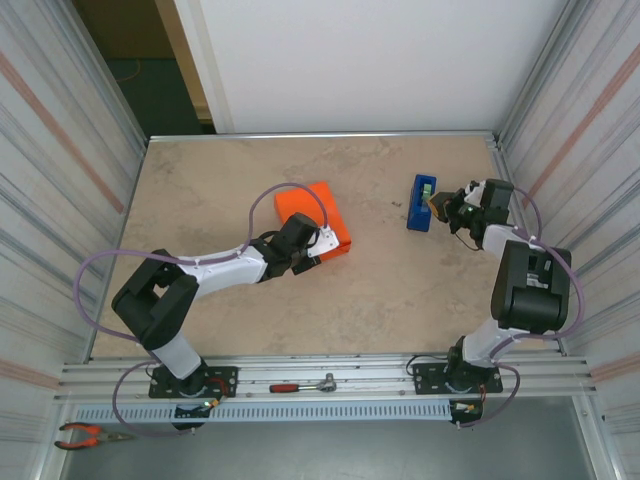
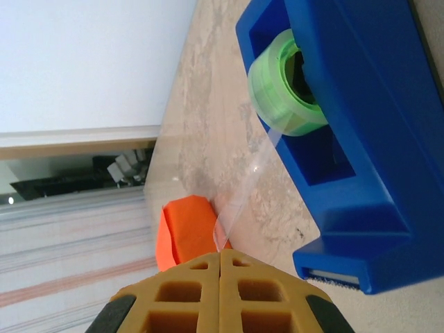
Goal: Wrap the gift box in paper
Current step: Tear off the tape with the cutter.
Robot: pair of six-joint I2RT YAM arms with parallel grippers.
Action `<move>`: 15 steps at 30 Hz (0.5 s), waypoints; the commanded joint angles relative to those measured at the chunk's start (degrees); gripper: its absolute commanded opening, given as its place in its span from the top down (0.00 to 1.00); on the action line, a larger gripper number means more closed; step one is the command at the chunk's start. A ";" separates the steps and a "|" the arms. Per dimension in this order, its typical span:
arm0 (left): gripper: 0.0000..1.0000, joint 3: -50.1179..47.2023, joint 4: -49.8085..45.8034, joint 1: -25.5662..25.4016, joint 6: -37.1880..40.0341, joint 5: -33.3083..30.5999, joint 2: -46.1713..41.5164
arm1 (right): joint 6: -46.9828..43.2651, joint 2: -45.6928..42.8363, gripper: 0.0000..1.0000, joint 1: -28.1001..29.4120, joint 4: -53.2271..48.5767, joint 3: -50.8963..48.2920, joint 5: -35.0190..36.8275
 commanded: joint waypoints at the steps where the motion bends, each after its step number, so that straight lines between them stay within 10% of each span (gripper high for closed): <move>1: 0.45 -0.28 -5.90 0.70 -0.83 1.69 1.85 | 0.79 -3.17 1.00 0.45 -0.92 -2.00 -1.45; 15: 0.46 -0.26 -6.07 0.70 -0.77 1.80 1.87 | -0.19 -4.25 1.00 1.22 -0.70 -9.36 -0.28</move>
